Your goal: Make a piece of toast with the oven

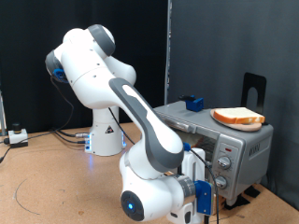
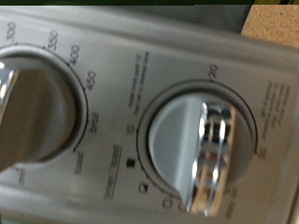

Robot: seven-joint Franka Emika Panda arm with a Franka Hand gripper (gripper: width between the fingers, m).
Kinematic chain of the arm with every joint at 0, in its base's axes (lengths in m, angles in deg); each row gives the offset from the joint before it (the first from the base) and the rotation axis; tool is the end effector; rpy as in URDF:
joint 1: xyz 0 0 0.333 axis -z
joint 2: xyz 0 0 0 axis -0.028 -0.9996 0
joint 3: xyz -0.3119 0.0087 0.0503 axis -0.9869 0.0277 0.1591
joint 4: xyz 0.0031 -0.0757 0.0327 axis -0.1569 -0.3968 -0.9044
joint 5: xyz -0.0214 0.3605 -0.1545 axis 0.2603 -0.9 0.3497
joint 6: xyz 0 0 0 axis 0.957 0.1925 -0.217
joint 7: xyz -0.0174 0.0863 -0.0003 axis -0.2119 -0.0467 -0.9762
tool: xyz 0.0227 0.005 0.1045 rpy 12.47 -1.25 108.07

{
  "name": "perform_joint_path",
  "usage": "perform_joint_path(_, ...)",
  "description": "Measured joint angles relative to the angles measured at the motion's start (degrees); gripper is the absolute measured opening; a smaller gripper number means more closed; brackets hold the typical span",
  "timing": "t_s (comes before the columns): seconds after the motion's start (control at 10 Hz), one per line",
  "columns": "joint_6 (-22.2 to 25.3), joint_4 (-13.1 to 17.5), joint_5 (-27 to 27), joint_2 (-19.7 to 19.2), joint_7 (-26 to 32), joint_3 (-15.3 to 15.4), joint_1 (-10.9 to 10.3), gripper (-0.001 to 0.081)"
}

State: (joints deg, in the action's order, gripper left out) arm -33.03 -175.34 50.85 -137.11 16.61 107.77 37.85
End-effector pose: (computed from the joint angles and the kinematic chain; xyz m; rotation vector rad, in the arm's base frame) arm 0.6002 0.0468 0.1482 -1.7842 0.2221 0.6702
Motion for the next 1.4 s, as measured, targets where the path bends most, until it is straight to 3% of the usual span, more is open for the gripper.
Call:
perform_joint_path(0.3, -0.22, 0.84, -0.84, -0.81, 0.0, 0.13, -1.75, 0.0807)
perform_joint_path(0.9, -0.23, 0.91, -1.33, -1.1, -1.2, -0.08, -2.0, 0.0802)
perform_joint_path(1.0, -0.24, 0.9, -1.36, -1.24, -1.33, -0.08, -2.4, 0.0624)
perform_joint_path(1.1, -0.24, 0.87, -1.45, -1.37, -1.36, -0.08, -2.77, 0.0624)
perform_joint_path(1.2, -0.25, 0.84, -1.55, -1.58, -1.37, -0.08, -3.06, 0.0423)
perform_joint_path(1.3, -0.74, 0.84, -1.57, -1.86, -1.37, -0.18, -3.2, 0.0273)
perform_joint_path(1.4, -1.19, 0.83, -1.57, -2.17, -1.37, -0.31, -3.2, 0.0273)
